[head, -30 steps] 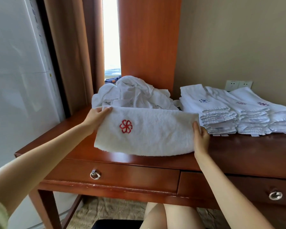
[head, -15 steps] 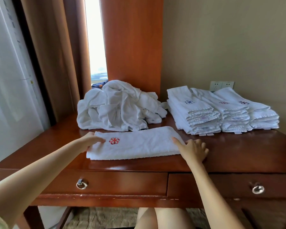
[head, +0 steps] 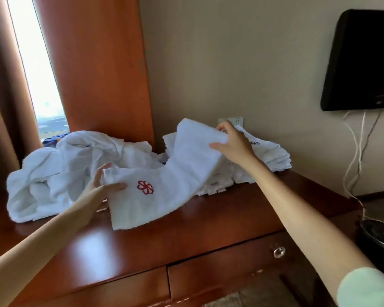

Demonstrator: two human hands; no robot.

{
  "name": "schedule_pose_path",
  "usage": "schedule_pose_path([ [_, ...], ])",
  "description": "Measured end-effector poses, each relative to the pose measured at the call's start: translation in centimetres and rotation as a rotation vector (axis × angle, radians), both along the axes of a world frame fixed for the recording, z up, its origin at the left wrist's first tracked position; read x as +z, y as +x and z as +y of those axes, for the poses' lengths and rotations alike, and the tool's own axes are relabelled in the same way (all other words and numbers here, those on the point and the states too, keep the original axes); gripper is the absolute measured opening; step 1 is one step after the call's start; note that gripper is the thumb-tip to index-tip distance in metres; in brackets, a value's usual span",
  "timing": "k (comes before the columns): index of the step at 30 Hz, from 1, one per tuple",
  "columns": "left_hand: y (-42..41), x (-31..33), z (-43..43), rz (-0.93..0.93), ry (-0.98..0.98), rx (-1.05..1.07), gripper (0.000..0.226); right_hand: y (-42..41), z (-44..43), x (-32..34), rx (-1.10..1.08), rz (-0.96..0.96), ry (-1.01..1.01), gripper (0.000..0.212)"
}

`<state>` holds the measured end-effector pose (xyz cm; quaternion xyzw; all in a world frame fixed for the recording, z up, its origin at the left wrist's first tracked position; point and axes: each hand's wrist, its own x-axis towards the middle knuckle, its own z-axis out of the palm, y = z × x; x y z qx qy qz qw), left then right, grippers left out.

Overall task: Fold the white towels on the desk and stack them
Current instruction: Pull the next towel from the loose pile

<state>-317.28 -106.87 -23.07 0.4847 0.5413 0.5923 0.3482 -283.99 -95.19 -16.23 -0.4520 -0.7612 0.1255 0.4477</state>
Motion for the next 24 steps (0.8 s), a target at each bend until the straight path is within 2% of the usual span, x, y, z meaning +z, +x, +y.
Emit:
schedule_pose_path([
  [5, 9.4, 2.2, 5.7, -0.026, 0.057, -0.137, 0.038, 6.7, 6.2, 5.9, -0.275, -0.085, 0.064, 0.033],
  [9, 16.7, 4.6, 11.4, -0.042, 0.069, -0.184, 0.032, 11.2, 11.7, 9.1, -0.463, -0.165, 0.167, 0.031],
  [14, 22.4, 6.2, 18.6, 0.175, -0.001, -0.421, 0.027, 14.2, 18.9, 11.8, -0.657, -0.32, 0.405, 0.027],
  [18, 25.8, 5.7, 24.7, 0.327, 0.038, -0.572, 0.029, 13.9, 25.6, 13.7, -0.775, -0.398, 0.429, 0.026],
  [21, 27.8, 4.7, 29.3, 0.364, 0.113, -0.599, 0.029, 12.4, 30.8, 14.3, -0.79, -0.426, 0.417, 0.029],
  [24, 29.2, 3.3, 33.6, 0.489, 0.165, -0.619, 0.03, 10.9, 35.7, 13.9, -0.782, -0.457, 0.42, 0.031],
])
